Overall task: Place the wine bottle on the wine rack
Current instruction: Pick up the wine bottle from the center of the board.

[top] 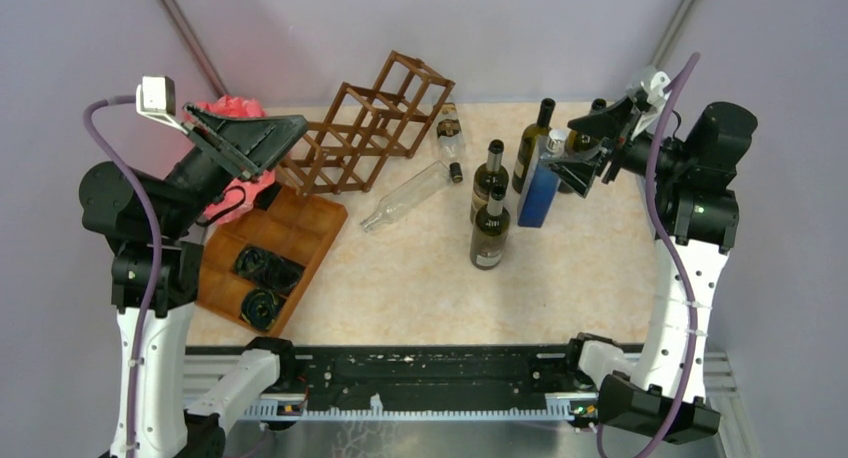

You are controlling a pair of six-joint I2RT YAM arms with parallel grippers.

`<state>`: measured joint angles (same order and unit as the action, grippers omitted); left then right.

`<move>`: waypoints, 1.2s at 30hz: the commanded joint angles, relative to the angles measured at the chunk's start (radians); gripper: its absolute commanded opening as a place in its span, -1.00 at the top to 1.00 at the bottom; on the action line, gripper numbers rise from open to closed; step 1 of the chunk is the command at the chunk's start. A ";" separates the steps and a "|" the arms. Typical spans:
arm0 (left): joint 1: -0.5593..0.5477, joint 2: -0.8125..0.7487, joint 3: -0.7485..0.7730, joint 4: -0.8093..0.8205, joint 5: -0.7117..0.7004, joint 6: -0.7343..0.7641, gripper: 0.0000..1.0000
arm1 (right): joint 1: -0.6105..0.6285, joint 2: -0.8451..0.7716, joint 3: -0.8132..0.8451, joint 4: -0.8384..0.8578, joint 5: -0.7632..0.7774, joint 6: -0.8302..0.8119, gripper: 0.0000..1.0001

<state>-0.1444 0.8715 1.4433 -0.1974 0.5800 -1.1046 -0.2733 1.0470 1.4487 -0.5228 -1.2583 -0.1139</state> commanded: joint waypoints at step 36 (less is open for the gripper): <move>-0.024 0.023 0.011 0.111 0.015 0.133 -0.98 | -0.016 -0.040 -0.025 0.075 -0.041 0.042 -0.97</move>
<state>-0.1532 0.9302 1.4899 -0.1280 0.5957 -1.0828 -0.2783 1.0290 1.4136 -0.4603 -1.2819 -0.0654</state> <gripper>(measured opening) 0.987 0.983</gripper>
